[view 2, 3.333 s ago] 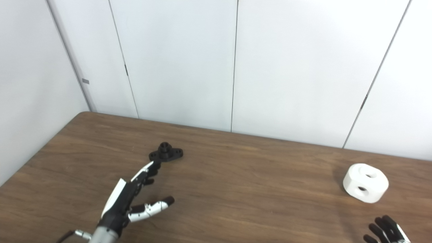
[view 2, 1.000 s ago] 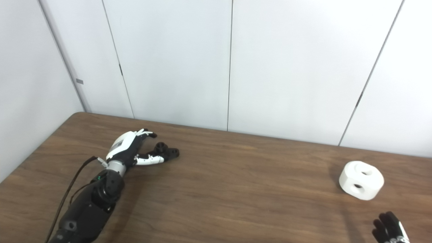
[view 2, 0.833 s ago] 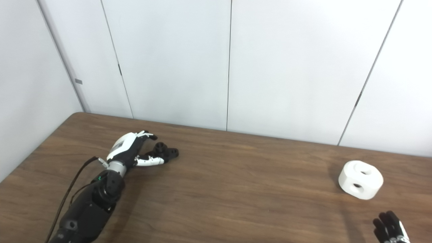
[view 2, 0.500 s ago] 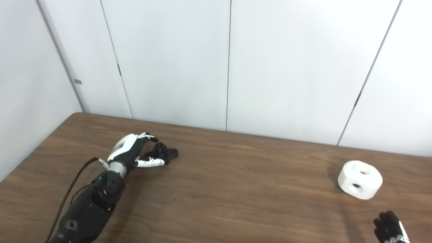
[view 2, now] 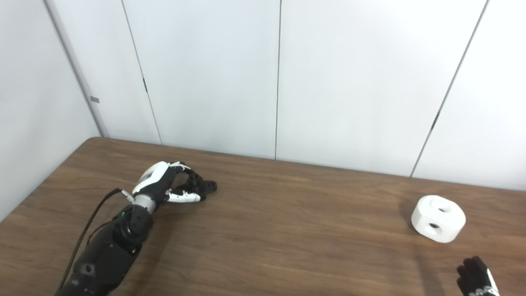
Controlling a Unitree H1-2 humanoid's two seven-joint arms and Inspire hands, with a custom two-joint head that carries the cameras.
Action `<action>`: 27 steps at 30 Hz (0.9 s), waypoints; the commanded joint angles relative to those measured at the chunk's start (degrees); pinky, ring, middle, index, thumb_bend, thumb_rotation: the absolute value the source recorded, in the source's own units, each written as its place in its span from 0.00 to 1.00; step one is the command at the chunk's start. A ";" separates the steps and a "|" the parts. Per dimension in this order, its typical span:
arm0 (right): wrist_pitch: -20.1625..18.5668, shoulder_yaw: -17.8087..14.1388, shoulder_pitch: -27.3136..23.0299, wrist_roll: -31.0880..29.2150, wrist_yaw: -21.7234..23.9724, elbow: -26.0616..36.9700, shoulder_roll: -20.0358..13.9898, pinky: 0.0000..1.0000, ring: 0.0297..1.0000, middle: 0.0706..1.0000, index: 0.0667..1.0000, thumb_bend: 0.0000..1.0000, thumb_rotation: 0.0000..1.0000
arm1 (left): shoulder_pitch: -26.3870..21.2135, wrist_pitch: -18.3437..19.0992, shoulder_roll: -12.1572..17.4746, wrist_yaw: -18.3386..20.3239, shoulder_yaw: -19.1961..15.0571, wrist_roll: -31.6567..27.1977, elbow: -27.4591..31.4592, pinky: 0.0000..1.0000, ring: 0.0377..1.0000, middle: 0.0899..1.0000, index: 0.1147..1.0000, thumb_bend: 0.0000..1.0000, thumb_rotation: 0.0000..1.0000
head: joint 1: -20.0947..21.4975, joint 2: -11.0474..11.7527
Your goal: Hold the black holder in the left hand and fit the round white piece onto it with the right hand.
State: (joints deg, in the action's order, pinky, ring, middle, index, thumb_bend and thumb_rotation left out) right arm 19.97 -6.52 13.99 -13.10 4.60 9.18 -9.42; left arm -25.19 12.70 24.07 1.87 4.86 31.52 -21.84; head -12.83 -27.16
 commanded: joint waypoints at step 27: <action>0.74 0.65 -1.60 0.96 -0.14 -15.09 2.56 1.00 0.96 0.96 0.96 0.59 0.95 | -7.00 1.21 6.74 0.58 7.98 6.00 -1.79 1.00 1.00 0.93 0.62 0.81 0.28 | 0.06 -0.55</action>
State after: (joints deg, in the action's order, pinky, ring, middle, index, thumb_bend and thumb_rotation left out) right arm 19.96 -6.53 13.93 -13.19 4.54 9.14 -9.42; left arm -28.30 14.49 27.82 2.69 12.13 35.23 -23.17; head -12.74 -27.69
